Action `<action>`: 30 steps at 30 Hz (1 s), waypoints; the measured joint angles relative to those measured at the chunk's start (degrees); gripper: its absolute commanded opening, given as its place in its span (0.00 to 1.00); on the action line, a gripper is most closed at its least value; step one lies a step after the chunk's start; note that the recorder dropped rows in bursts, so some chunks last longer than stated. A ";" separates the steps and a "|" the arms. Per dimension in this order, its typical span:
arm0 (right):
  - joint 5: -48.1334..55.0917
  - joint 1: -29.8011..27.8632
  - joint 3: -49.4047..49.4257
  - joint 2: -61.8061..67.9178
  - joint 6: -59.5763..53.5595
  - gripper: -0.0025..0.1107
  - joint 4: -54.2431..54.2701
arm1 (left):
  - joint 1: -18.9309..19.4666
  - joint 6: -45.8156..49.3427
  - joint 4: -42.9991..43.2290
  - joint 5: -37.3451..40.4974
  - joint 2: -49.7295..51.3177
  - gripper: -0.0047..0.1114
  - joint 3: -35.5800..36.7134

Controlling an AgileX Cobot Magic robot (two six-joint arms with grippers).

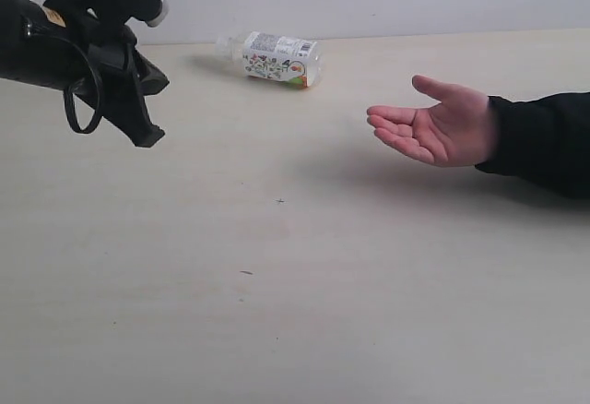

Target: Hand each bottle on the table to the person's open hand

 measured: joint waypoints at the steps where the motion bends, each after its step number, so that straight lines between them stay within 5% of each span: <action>1: -0.64 0.00 0.00 0.00 0.00 0.02 1.01 | 0.00 0.18 0.00 0.57 0.00 0.04 0.00; 8: -16.75 0.00 0.00 0.00 11.17 0.02 12.46 | 0.00 1.91 0.21 7.88 0.00 0.04 0.05; 15: -31.78 0.00 -10.05 5.62 18.78 0.02 10.05 | 0.00 2.12 0.10 14.88 0.00 0.04 0.05; 25: -27.22 0.00 -43.44 51.07 6.62 0.02 8.59 | 0.00 0.58 -2.07 23.17 0.00 0.04 1.01; 30: -16.15 0.00 -57.35 73.98 -2.11 0.02 11.71 | 0.00 0.29 -2.17 23.35 0.00 0.04 3.49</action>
